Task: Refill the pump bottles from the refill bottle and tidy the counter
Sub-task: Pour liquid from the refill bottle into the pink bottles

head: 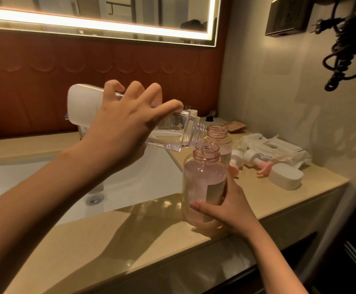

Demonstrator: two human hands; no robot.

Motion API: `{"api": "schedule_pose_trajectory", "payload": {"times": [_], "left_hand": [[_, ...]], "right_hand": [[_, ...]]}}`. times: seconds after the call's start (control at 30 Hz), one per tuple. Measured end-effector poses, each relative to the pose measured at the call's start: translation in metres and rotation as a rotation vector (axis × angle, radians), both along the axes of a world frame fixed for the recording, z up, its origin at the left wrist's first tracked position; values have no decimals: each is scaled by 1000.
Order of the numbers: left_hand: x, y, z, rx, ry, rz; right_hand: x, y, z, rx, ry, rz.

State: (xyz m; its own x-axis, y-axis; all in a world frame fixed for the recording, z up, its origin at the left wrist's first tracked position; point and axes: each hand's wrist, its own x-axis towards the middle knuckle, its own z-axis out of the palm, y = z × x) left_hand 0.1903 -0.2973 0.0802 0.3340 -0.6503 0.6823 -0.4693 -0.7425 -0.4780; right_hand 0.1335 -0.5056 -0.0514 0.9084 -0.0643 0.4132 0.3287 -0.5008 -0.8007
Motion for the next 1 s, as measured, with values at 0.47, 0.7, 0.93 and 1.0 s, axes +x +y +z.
{"api": "schedule_pose_trajectory", "payload": {"times": [0.47,0.7,0.93,1.0], "left_hand": [[0,-1,2,9,-5,-3],[-1,-1,3,9,-6,-11],[-2,-1,4,7,-10,-21],[-1,-1,4,11,-12,-16]], "right_hand": [[0,0,0,1,-6,4],[1,0,0,-7,4,6],[1,-1,-2,-26,9,-13],[0,-1,-2,-21,7,-6]]}}
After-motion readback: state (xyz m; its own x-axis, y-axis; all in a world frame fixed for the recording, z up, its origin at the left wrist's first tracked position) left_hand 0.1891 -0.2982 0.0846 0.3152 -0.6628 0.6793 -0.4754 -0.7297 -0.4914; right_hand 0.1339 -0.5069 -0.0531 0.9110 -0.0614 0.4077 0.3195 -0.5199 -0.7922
